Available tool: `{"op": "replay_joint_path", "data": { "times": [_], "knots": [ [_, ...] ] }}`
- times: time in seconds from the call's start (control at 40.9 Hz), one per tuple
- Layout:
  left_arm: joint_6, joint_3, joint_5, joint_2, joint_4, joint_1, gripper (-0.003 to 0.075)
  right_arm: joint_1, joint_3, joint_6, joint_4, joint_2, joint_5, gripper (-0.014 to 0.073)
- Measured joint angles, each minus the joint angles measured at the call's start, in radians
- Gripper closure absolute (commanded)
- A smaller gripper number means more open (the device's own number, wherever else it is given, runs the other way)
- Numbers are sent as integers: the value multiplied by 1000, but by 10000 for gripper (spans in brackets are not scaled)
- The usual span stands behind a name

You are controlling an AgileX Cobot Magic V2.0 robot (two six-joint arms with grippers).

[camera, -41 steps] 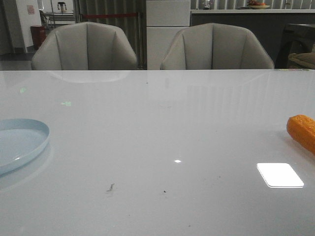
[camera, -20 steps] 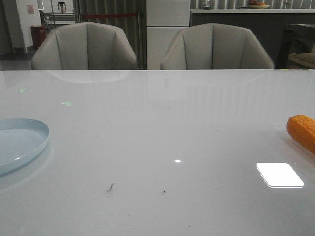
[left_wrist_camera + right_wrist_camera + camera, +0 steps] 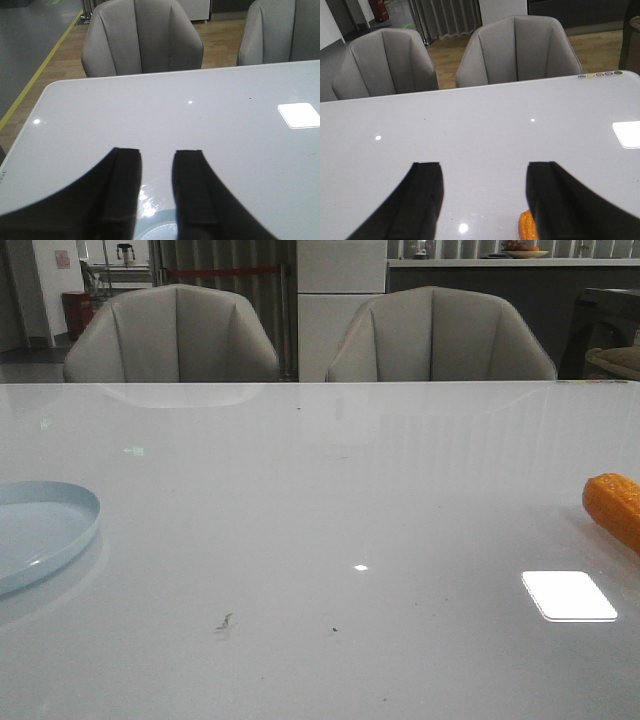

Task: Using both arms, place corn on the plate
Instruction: 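Lower the left gripper to the rim of the light blue plate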

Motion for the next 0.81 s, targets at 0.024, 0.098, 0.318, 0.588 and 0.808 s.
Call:
{"op": "replay_joint_path", "data": {
  "times": [0.024, 0.098, 0.318, 0.588, 0.808],
  "knots": [
    [0, 0, 0, 0, 0, 0, 197, 0, 0, 0, 0, 5, 2, 30],
    [0, 0, 0, 0, 0, 0, 150, 0, 0, 0, -1, 13, 4, 30],
    [0, 0, 0, 0, 0, 0, 171, 0, 0, 0, -4, 18, 4, 30],
    [0, 0, 111, 36, 0, 0, 195, 0, -60, 0, -4, 22, 201, 30],
    [0, 0, 227, 135, 0, 0, 195, 0, -165, 0, -6, 115, 345, 30]
  ]
}}
